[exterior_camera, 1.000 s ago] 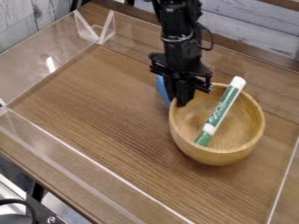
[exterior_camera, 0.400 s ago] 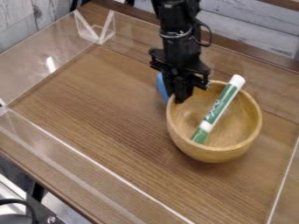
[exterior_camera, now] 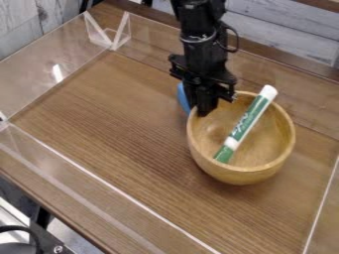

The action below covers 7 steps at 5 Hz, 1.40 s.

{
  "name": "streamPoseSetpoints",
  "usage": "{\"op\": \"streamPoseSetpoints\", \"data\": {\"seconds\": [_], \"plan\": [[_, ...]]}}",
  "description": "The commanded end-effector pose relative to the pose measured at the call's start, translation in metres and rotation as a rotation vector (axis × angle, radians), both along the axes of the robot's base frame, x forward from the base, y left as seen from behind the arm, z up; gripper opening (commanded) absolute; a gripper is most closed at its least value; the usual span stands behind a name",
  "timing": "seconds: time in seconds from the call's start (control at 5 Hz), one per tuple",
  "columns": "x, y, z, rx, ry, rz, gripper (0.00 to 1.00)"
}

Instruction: Put the blue block in the brown bowl

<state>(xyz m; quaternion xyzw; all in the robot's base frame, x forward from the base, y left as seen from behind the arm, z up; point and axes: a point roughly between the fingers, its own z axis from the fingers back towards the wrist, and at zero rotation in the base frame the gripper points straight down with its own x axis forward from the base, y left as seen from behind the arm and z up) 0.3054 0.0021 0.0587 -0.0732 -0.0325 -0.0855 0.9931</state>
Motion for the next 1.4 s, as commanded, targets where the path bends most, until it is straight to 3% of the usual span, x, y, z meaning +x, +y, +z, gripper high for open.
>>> {"op": "streamPoseSetpoints", "data": {"seconds": [0.0, 0.2, 1.0, 1.2], "plan": [[0.016, 0.007, 0.021, 0.011, -0.085, -0.005, 0.0], [0.016, 0.009, 0.022, 0.015, -0.086, -0.01, 1.0], [0.008, 0.008, 0.037, 0.022, -0.122, -0.017, 1.0], [0.003, 0.007, 0.06, 0.028, -0.154, -0.023, 1.0]]}}
